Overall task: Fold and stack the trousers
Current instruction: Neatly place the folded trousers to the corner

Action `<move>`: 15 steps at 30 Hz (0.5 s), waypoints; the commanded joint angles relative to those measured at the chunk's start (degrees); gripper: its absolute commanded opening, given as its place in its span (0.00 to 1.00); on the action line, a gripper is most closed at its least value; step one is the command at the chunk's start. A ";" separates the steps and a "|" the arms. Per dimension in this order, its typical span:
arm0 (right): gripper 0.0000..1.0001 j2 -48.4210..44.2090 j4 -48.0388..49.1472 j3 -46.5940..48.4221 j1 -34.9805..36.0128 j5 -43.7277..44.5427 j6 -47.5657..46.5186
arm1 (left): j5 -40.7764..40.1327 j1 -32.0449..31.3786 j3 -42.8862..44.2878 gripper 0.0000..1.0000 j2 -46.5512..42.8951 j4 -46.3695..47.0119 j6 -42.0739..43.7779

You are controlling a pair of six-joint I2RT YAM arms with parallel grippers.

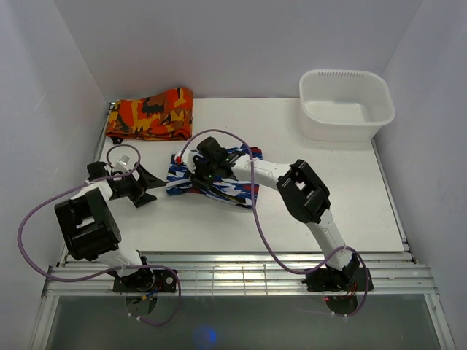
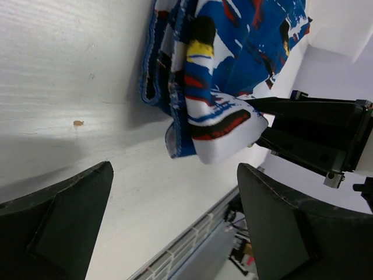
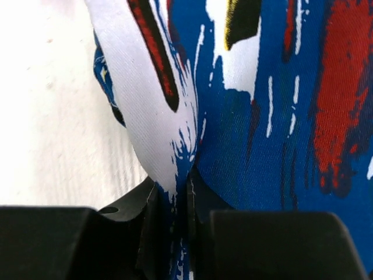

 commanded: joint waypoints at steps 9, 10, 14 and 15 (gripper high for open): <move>0.08 -7.28 -5.83 -4.95 -1.05 -13.28 2.50 | 11.58 -0.07 -6.10 0.98 4.07 21.80 -21.10; 0.08 -7.46 -5.92 -5.39 -1.05 -13.54 2.50 | 11.32 -0.60 -5.93 0.98 4.52 21.89 -21.11; 0.08 -7.90 -5.74 -5.75 -0.96 -15.03 2.77 | 7.29 -3.41 -4.00 0.98 7.33 18.23 -18.83; 0.08 -7.98 -5.83 -5.57 -1.14 -15.12 2.85 | 5.88 -4.03 -3.65 0.98 7.86 17.16 -17.43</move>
